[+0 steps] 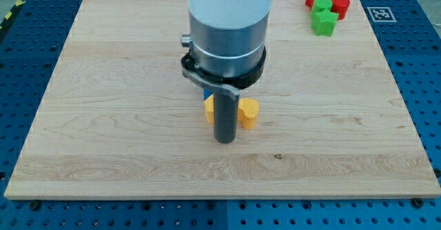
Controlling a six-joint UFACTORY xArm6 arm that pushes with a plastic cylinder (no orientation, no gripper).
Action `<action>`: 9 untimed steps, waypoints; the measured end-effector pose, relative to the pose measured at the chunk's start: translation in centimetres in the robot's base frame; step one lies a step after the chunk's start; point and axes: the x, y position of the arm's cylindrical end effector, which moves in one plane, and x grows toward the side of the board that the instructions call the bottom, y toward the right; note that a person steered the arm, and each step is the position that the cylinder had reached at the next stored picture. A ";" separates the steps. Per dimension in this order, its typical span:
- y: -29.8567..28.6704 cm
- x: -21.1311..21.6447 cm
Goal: Push the yellow blocks to the bottom of the blue blocks
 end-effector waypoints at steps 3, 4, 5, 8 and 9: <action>2.0 -4.4; 2.9 -6.2; 3.0 -6.1; 11.3 0.7; 11.1 0.7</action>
